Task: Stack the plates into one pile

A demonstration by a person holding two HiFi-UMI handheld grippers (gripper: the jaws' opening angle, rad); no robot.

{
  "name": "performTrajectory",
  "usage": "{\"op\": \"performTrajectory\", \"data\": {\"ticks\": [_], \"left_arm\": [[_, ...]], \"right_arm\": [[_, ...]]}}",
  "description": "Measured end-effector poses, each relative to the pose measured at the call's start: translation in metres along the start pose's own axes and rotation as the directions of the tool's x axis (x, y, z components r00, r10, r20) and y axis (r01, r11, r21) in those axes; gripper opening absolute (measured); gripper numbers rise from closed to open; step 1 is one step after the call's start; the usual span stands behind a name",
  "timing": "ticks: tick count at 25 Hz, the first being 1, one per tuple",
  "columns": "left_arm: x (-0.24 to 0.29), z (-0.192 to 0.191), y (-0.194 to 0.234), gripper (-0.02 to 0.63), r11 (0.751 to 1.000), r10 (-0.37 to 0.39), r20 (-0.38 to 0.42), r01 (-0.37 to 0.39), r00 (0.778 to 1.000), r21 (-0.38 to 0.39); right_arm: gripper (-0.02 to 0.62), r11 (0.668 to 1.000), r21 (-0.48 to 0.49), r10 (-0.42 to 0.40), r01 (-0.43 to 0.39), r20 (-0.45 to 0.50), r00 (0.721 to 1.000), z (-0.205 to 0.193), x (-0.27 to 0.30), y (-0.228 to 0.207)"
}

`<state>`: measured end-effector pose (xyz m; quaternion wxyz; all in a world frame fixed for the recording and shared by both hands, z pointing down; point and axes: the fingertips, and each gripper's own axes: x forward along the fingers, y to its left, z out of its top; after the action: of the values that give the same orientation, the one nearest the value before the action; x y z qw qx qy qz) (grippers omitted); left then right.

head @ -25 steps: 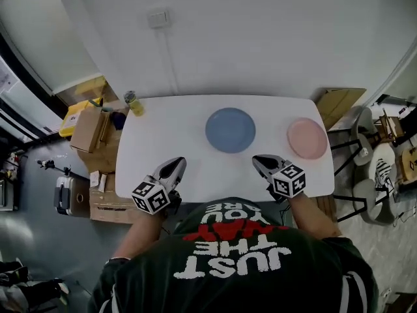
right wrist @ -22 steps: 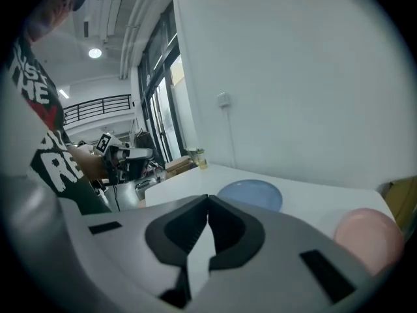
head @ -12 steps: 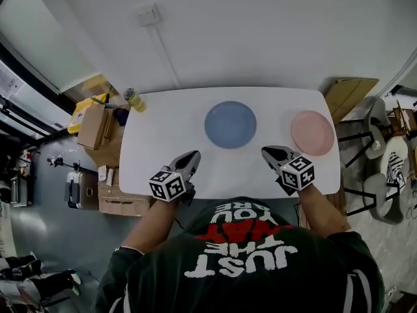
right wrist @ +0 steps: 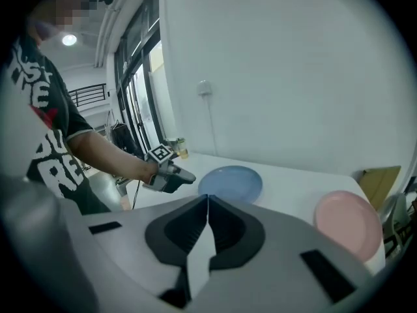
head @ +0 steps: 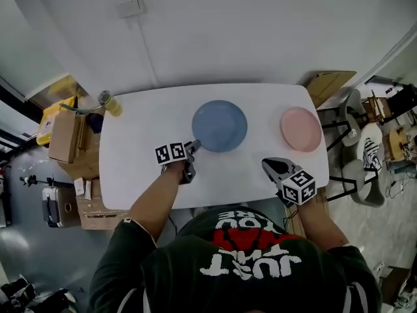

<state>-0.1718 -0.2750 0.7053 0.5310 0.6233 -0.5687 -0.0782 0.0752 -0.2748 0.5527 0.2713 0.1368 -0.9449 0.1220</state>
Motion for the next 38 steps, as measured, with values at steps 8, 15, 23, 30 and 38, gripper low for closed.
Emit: {"op": "performTrajectory", "data": {"ticks": [8, 15, 23, 30, 38], "left_arm": [[0.048, -0.007, 0.025, 0.148, 0.981, 0.088, -0.027, -0.091, 0.996, -0.170], [0.043, 0.004, 0.020, 0.077, 0.926, 0.043, 0.073, -0.013, 0.996, -0.376], [0.075, 0.017, -0.066, 0.081, 0.950, -0.071, 0.034, 0.078, 0.997, -0.301], [0.097, 0.012, -0.113, 0.069, 0.919, -0.150, 0.069, 0.165, 0.986, -0.357], [0.104, -0.024, -0.095, 0.055, 0.931, -0.098, 0.045, 0.108, 0.994, -0.349]], "right_arm": [[0.011, 0.999, 0.021, -0.024, 0.025, -0.042, 0.999, -0.030, -0.014, -0.023], [0.011, 0.997, 0.038, -0.066, 0.067, -0.020, 0.998, -0.039, -0.039, -0.045], [0.011, 0.981, 0.114, -0.162, 0.158, 0.022, 0.987, -0.061, -0.099, -0.083], [0.011, 0.952, 0.201, -0.240, 0.232, 0.018, 0.971, -0.101, -0.151, -0.106], [0.011, 0.942, 0.215, -0.263, 0.257, -0.003, 0.965, -0.129, -0.178, -0.112]]}}
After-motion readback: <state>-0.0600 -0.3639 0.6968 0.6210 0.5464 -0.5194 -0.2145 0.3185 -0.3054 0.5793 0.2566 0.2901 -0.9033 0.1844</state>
